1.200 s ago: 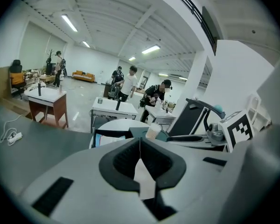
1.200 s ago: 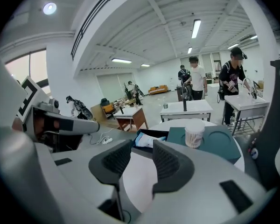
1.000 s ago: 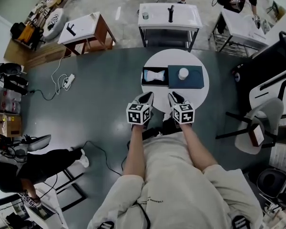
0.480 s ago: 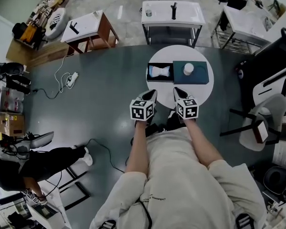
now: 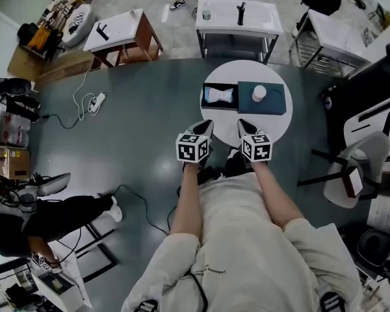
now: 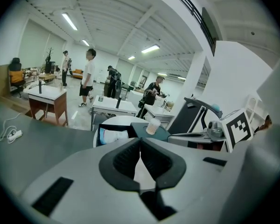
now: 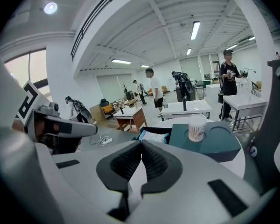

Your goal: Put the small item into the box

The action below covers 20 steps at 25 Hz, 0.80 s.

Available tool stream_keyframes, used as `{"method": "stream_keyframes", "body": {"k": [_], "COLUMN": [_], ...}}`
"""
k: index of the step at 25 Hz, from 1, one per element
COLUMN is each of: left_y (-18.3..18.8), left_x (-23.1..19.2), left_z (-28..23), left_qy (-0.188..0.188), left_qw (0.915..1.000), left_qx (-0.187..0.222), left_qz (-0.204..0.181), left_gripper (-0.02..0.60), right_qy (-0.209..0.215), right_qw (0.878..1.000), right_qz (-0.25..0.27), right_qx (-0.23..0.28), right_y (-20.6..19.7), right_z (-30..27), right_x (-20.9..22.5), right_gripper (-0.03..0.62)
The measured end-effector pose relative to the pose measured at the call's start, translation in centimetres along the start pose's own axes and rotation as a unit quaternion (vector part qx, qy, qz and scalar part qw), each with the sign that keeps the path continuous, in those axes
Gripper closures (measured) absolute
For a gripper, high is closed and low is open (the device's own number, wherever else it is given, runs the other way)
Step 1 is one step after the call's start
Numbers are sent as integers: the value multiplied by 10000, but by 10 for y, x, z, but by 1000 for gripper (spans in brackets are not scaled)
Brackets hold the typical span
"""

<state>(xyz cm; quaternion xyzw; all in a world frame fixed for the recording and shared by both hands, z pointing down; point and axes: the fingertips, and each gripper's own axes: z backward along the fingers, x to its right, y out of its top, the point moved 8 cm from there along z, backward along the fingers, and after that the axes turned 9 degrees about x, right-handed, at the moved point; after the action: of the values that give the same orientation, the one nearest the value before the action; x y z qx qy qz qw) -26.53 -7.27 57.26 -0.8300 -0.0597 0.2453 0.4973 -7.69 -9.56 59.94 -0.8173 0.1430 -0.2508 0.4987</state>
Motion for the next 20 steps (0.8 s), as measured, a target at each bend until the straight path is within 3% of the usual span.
{"method": "stream_keyframes", "body": {"k": [20], "left_y": [1], "left_x": [5], "left_z": [3], "left_qy": [-80], "left_qw": [10000], "left_qx": [19], "left_qz": [-51], "left_gripper": [560], "right_qy": [-193], "right_qw": [9998], "right_qz": [96], "right_qx": [49], "right_y": [1], "right_z": [7], "right_x": [3], "right_gripper": [559]}}
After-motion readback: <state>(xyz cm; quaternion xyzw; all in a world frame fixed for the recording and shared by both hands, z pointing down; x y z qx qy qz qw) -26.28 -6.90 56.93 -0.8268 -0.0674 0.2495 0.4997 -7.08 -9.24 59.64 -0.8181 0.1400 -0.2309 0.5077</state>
